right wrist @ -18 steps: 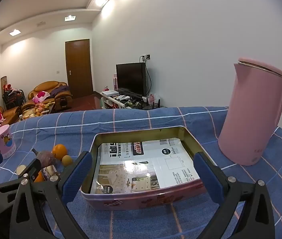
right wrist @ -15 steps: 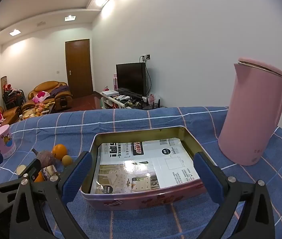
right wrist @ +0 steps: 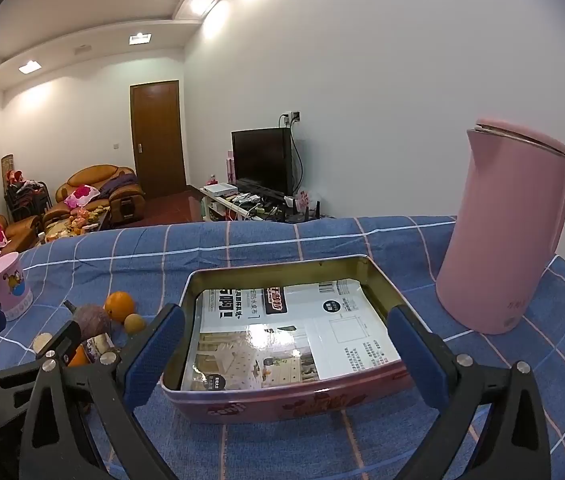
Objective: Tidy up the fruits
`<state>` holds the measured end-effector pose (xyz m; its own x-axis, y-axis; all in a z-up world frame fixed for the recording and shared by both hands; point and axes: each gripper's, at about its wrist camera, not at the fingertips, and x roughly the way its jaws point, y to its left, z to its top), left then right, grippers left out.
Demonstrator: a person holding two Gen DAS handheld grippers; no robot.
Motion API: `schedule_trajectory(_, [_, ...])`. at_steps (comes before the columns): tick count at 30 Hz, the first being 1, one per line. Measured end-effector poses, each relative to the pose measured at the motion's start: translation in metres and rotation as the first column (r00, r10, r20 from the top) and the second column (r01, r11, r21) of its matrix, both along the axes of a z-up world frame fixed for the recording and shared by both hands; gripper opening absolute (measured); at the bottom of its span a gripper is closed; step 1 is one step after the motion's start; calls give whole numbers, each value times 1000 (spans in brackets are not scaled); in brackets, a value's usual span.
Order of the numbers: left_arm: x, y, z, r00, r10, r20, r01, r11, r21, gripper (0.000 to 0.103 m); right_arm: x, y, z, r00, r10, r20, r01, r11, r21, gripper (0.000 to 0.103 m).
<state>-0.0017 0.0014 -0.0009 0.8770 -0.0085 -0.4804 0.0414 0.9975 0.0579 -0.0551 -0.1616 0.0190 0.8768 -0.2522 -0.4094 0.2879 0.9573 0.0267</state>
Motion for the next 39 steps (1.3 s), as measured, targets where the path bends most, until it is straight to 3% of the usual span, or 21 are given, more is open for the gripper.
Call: schedule_trajectory(39, [0, -3, 3, 1000, -4, -10, 4, 1000, -3, 103, -1, -1, -3, 1000, 6, -3, -6, 1000, 16, 102])
